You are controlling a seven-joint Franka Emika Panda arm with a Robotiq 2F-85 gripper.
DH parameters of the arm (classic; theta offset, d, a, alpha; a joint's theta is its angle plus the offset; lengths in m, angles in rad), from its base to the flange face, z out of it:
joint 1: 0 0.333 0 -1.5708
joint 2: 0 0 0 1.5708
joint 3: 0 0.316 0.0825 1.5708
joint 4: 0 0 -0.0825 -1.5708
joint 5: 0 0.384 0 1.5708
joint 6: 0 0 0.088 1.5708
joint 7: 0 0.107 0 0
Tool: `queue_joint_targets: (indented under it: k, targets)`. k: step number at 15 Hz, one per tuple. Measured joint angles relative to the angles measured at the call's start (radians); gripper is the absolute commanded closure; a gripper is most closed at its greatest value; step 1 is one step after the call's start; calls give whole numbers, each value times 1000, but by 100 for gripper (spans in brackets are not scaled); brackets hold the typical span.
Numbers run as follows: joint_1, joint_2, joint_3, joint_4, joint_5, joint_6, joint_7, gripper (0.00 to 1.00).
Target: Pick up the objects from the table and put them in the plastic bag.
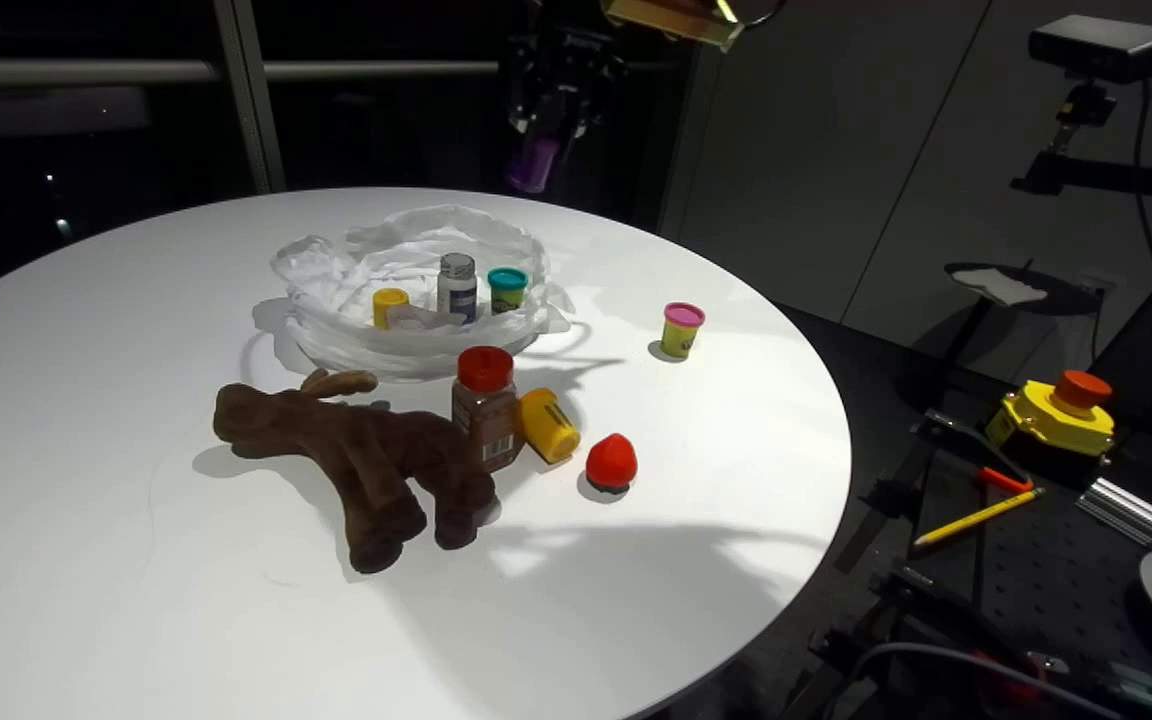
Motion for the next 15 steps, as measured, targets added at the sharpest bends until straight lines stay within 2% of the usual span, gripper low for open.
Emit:
queue_joint_targets:
  k: [8, 15]
  targets:
    - [6, 384, 11, 360, 12, -43, -8, 77]
    - [11, 534, -27, 519, 11, -94, -8, 77]
